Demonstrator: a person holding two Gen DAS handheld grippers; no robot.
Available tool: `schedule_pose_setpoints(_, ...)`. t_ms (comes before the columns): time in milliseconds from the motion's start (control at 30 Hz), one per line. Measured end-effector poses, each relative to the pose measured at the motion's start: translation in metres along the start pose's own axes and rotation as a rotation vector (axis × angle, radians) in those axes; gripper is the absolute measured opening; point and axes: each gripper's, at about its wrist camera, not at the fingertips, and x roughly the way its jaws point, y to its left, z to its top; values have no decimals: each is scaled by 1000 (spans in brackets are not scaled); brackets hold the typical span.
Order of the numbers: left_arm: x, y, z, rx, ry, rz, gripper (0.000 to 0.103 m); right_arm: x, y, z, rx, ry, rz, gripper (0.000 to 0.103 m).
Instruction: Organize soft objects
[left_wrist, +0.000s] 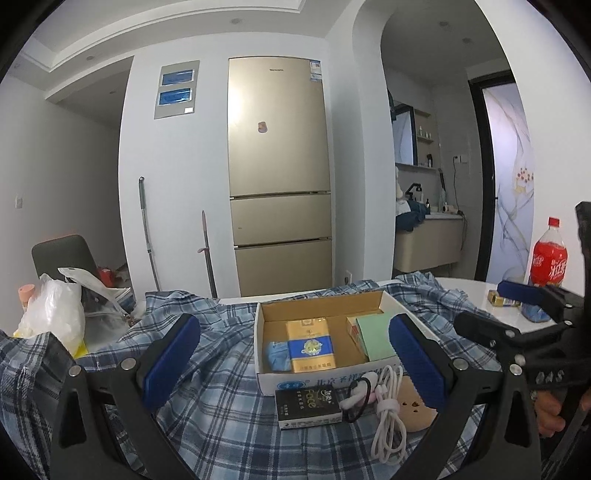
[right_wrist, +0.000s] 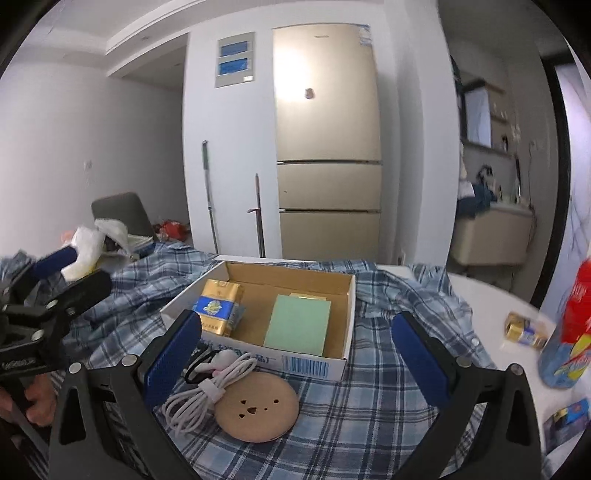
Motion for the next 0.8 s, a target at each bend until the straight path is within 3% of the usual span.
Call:
schedule_pose_setpoints(233, 8, -1, -1, 2, 67, -4, 103, 14, 5, -6, -41, 70, -23, 103)
schedule_pose_setpoints(533, 29, 13, -7, -75, 186, -7, 103, 51, -6, -18, 33, 303, 56, 103)
schedule_pose_setpoints(600, 32, 11, -8, -64, 199, -3, 103, 56, -8, -21, 46, 342, 59, 100)
schedule_pose_setpoints(733, 33, 8, -8, -50, 204, 4, 103, 68, -5, -29, 36, 434, 72, 85)
schedule_pose_setpoints(800, 32, 8, -8, -50, 203, 4, 103, 73, -2, -33, 21, 483, 106, 83)
